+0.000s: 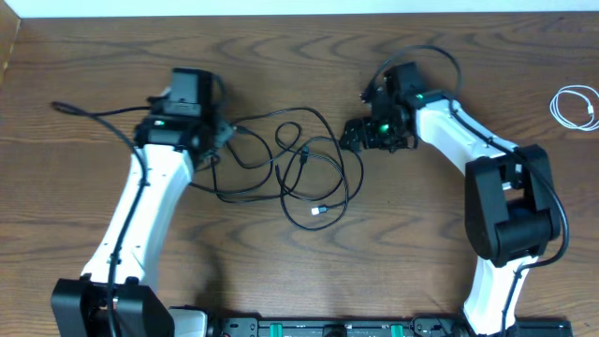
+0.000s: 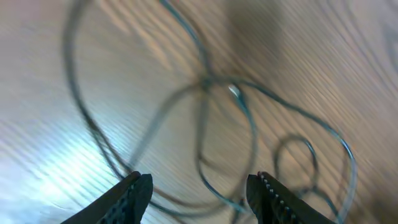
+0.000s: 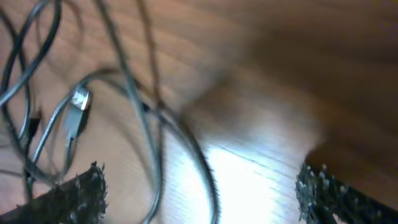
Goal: Untangle cables
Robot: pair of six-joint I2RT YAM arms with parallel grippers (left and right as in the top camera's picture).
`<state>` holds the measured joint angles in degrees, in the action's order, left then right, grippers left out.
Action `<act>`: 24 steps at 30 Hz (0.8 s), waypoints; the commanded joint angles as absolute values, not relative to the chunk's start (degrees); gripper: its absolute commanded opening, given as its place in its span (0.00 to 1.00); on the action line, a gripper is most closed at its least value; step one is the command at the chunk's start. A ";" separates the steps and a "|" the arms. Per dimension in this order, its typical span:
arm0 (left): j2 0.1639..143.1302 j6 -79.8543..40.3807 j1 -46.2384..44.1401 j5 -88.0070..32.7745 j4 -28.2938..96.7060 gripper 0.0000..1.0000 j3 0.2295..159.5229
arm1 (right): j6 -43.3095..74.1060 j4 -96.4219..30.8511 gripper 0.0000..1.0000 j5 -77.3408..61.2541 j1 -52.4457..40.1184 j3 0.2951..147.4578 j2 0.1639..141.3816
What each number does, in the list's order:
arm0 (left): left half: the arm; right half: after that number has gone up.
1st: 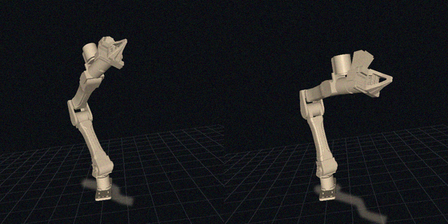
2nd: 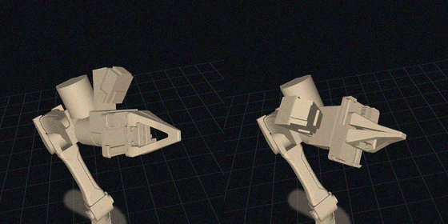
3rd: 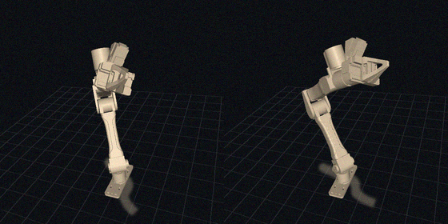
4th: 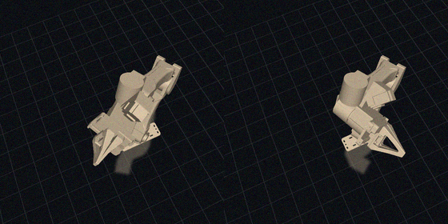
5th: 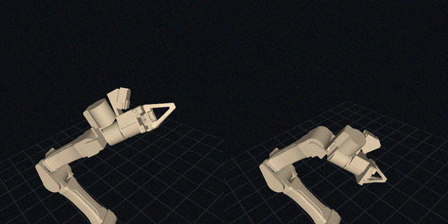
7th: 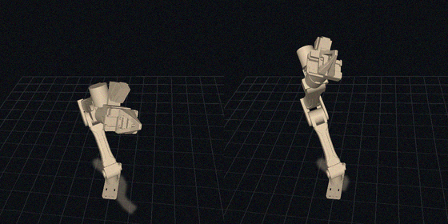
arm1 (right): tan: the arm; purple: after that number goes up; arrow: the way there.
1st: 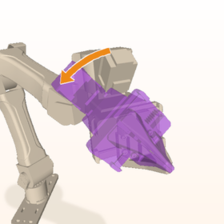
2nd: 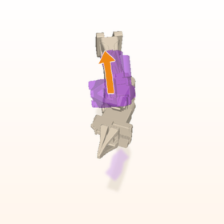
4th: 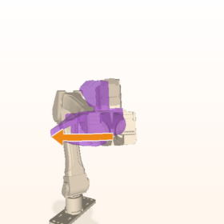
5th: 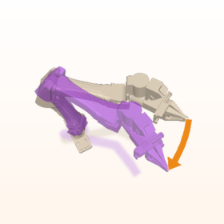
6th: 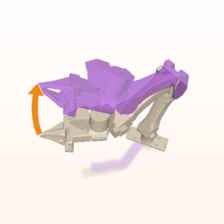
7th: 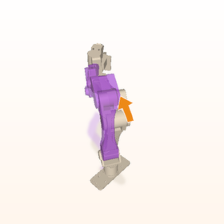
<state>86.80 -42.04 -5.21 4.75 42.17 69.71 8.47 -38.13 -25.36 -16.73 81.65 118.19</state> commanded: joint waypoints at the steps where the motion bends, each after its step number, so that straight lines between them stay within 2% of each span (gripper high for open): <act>1: 87.74 -41.12 -0.89 7.07 42.85 0.55 67.94 | 4.89 -44.47 0.95 -27.40 -17.80 91.00 118.52; 4: 89.03 -41.12 0.38 7.09 43.05 0.55 67.66 | 2.48 -47.68 0.96 -27.40 -19.86 94.87 118.52; 10: 93.34 -41.15 0.43 7.09 42.30 0.55 67.66 | -6.57 -48.29 0.99 -26.20 -27.99 93.06 118.61; 15: 95.11 -41.15 0.40 4.93 41.52 0.55 67.66 | -6.50 -48.16 0.99 -10.68 -35.42 89.43 118.76; 16: 95.11 -41.15 0.40 4.95 41.50 0.55 67.66 | -6.48 -48.05 0.95 -9.63 -35.97 88.90 118.76; 18: 95.11 -41.15 0.40 4.95 41.52 0.55 67.66 | -6.48 -47.79 0.81 -7.09 -37.21 87.13 118.76; 19: 95.11 -41.15 0.40 4.95 41.52 0.55 67.66 | -6.28 -47.35 0.64 -5.78 -37.41 86.26 118.76; 22: 95.11 -41.15 0.40 4.93 41.52 0.55 67.66 | -4.78 -46.96 0.03 -2.44 -37.26 85.27 118.76; 24: 95.11 -41.15 0.40 4.93 41.52 0.55 67.66 | -4.71 -47.24 0.01 -2.52 -36.99 85.78 118.56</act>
